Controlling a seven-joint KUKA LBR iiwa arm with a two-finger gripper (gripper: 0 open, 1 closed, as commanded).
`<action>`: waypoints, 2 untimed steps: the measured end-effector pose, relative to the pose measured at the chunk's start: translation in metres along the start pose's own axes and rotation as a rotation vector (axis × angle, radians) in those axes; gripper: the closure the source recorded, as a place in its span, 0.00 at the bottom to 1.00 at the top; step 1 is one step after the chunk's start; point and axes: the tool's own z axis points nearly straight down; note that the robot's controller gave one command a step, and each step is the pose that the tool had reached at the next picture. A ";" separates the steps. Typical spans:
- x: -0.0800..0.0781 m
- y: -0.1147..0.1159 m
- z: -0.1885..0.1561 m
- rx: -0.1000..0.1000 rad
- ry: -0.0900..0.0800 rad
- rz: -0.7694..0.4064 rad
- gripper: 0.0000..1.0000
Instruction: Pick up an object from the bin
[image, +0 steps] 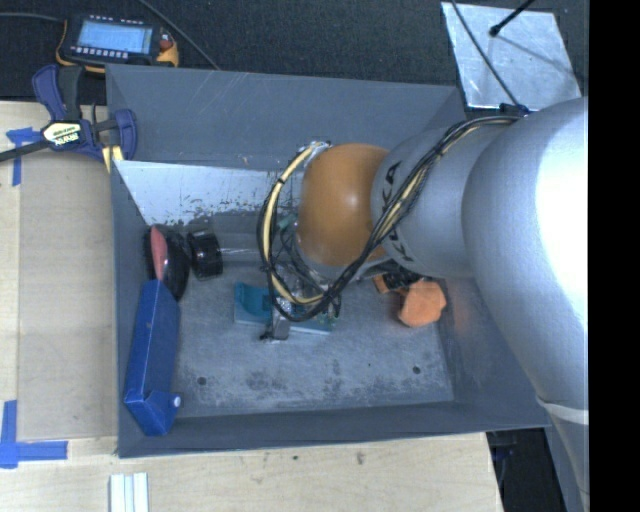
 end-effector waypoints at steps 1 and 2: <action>0.002 0.004 -0.049 0.004 0.009 -0.014 1.00; -0.007 0.006 -0.067 0.000 -0.004 -0.020 1.00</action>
Offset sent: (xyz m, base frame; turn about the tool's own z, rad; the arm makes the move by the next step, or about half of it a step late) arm 0.0178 0.0057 0.0165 -0.0283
